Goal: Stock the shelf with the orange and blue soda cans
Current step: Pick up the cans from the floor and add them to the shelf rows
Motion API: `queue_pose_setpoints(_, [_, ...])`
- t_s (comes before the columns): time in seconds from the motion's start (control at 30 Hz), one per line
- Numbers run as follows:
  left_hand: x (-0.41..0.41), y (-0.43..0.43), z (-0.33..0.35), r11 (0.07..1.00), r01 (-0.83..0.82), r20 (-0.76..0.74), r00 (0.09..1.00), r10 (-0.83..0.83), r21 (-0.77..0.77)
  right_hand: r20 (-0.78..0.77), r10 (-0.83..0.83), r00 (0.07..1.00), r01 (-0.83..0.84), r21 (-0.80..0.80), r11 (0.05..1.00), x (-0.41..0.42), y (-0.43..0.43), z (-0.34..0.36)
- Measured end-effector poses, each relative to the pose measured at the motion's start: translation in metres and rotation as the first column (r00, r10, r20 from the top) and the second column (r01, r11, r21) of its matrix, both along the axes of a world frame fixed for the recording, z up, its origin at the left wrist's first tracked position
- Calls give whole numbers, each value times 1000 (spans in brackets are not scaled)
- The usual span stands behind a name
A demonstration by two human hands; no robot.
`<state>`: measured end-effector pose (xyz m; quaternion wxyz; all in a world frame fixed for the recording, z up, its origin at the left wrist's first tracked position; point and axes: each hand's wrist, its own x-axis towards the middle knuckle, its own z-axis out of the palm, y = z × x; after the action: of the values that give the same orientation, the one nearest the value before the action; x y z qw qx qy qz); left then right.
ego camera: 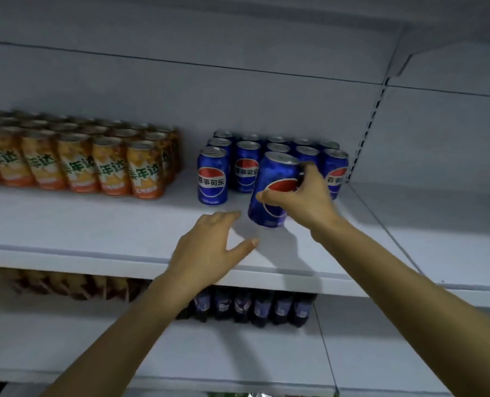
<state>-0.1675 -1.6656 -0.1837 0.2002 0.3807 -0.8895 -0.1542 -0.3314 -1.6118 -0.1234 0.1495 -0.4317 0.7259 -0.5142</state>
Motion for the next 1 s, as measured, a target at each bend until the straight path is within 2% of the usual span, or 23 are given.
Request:
queue_pose_setpoints(0.07, [7,-11,-3,992,62,160,986,-44,-108,-106,-36,994,41,44,998,5,-33,-12])
queue_pose_setpoints(0.13, [13,-20,-5,976,115,249,966,-67,-183,-165,-52,985,65,77,995,9,-61,-19])
queue_pose_setpoints(0.27, [19,-31,-7,959,160,335,939,-75,-234,-130,-89,988,106,127,986,12,-98,-26])
queue_pose_setpoints(0.4, [16,-33,-7,960,173,317,944,-97,-222,-73,-133,988,136,28,990,13,-102,-42])
queue_pose_setpoints(0.53, [16,-33,-7,961,165,290,952,-97,-222,-116,-109,987,108,-19,994,14,-98,-63])
queue_pose_setpoints(0.63, [16,-34,-6,961,159,283,955,-92,-225,-136,-149,979,147,-28,989,14,-103,-71])
queue_pose_setpoints(0.8, [15,-34,-6,969,156,280,955,-98,-191,-141,-177,974,180,9,984,12,-113,-69])
queue_pose_setpoints(1.0, [15,-32,-7,971,160,293,950,-103,-179,-114,-157,981,172,132,976,13,-101,-65])
